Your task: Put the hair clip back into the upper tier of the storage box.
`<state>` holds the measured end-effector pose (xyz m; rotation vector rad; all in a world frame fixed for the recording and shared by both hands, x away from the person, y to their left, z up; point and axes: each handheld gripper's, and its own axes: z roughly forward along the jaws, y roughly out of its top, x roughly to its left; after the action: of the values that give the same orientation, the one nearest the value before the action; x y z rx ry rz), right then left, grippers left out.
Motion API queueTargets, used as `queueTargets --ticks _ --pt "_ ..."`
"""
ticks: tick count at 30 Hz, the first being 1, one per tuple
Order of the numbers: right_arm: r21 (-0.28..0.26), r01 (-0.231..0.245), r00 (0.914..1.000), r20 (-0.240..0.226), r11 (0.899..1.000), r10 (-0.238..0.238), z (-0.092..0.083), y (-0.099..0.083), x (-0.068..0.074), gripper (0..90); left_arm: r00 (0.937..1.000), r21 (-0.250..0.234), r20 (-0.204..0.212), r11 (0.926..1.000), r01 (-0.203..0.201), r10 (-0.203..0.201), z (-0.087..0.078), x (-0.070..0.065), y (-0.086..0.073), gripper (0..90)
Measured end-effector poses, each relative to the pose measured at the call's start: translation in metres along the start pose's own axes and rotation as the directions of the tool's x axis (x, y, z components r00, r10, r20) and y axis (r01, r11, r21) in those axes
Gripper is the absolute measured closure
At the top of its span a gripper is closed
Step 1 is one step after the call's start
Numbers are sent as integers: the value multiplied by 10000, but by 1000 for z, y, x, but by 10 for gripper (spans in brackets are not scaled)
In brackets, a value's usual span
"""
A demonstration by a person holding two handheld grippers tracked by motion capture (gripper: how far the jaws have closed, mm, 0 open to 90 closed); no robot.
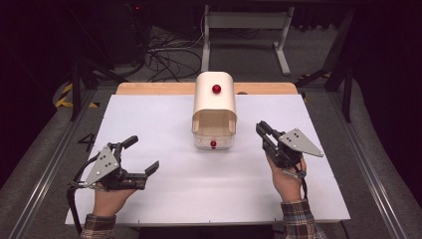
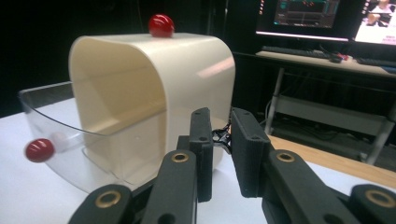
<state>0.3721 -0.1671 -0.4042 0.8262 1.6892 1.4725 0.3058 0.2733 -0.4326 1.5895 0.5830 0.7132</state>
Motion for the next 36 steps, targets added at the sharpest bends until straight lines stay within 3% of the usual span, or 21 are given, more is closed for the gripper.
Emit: queueTargets --ticks 6,17,36 --pt "-237 -95 9992 -381 9997 86 0 5 6 794 10000 8 12 10000 -5 5 0 0 0 29" --pt "-522 299 9924 -1175 9982 -359 5 10 21 794 10000 9 2 10000 30 -30 -1 0 0 27" --pt "-498 198 9843 -1743 9986 -282 14 12 34 794 10000 11 -8 10000 -46 46 -2 0 0 27"
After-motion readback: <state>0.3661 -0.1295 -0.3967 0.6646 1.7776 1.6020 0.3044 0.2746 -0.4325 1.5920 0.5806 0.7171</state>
